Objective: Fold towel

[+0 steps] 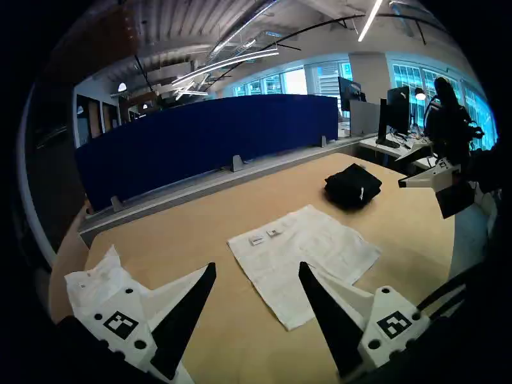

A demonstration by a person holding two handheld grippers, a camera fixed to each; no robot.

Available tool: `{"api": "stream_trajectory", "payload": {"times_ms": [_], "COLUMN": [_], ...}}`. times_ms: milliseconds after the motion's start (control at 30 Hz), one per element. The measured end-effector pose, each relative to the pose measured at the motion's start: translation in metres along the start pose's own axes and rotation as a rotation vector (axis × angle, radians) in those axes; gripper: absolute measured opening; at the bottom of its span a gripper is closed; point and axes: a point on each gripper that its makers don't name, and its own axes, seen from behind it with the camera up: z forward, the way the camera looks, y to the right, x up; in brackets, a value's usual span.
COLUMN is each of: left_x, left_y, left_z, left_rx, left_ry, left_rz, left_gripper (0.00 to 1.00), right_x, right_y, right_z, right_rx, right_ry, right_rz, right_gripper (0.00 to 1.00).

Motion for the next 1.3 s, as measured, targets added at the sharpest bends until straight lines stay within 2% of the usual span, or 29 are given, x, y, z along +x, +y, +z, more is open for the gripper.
{"api": "stream_trajectory", "payload": {"times_ms": [400, 800, 1000, 1300], "left_x": [-0.059, -0.106, -0.122, -0.139], "left_y": [0.018, 0.038, 0.043, 0.046], "left_z": [0.022, 0.043, 0.052, 0.058], "left_rx": [-0.064, -0.133, -0.151, -0.169], "left_ry": [-0.112, -0.218, -0.25, -0.308], "left_rz": [0.006, 0.02, 0.032, 0.039], "left_gripper": [0.96, 0.96, 0.96, 0.94], "right_x": [-0.051, -0.095, -0.114, -0.134], "right_y": [-0.023, -0.037, -0.041, -0.05], "right_z": [0.03, 0.055, 0.062, 0.066], "right_rx": [0.054, 0.096, 0.113, 0.136], "right_ry": [-0.092, -0.172, -0.207, -0.248], "right_rz": [0.002, -0.005, 0.003, 0.01], "right_gripper": [1.0, 1.0, 1.0, 0.99]}}
